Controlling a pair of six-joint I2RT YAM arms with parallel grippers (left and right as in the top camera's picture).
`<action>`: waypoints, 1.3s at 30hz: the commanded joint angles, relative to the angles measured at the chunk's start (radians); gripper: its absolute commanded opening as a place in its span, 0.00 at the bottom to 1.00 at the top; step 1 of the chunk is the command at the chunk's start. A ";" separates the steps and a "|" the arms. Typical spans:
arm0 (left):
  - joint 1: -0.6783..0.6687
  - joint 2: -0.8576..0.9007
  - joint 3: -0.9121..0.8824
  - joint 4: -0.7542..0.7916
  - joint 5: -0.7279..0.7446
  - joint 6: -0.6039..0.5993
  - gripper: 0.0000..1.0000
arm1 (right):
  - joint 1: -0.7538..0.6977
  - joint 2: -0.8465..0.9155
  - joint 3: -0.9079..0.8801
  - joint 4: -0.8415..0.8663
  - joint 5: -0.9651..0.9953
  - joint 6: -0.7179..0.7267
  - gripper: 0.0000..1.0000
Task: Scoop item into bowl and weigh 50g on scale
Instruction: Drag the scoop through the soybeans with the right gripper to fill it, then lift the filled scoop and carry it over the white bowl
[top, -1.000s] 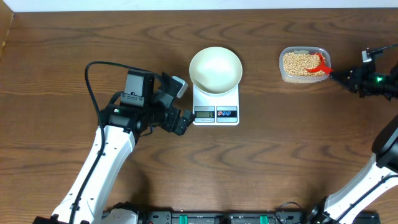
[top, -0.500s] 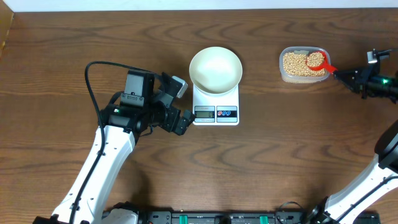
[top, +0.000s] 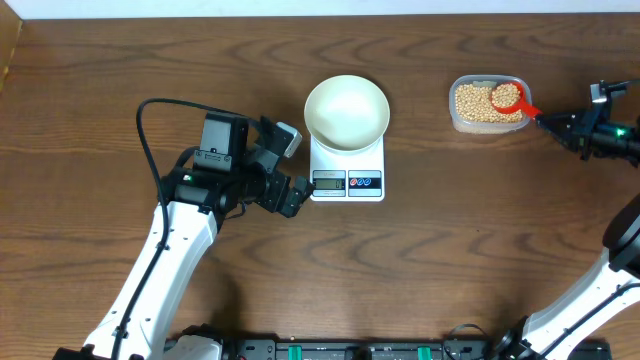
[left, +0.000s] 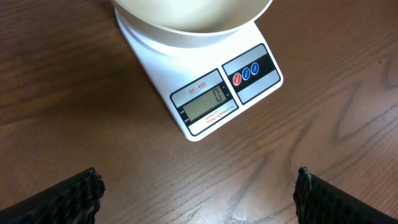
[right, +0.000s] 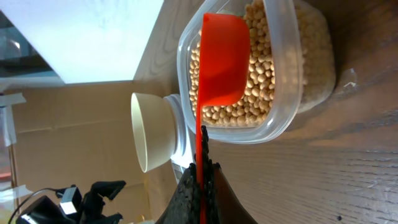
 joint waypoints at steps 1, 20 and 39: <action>0.000 0.003 0.000 -0.003 -0.006 0.006 1.00 | -0.005 -0.004 0.003 -0.011 -0.073 -0.039 0.01; 0.000 0.003 0.000 -0.003 -0.005 0.006 1.00 | -0.005 -0.006 0.004 0.005 -0.329 -0.116 0.01; 0.000 0.003 0.000 -0.003 -0.005 0.006 1.00 | 0.194 -0.006 0.004 0.240 -0.403 0.066 0.01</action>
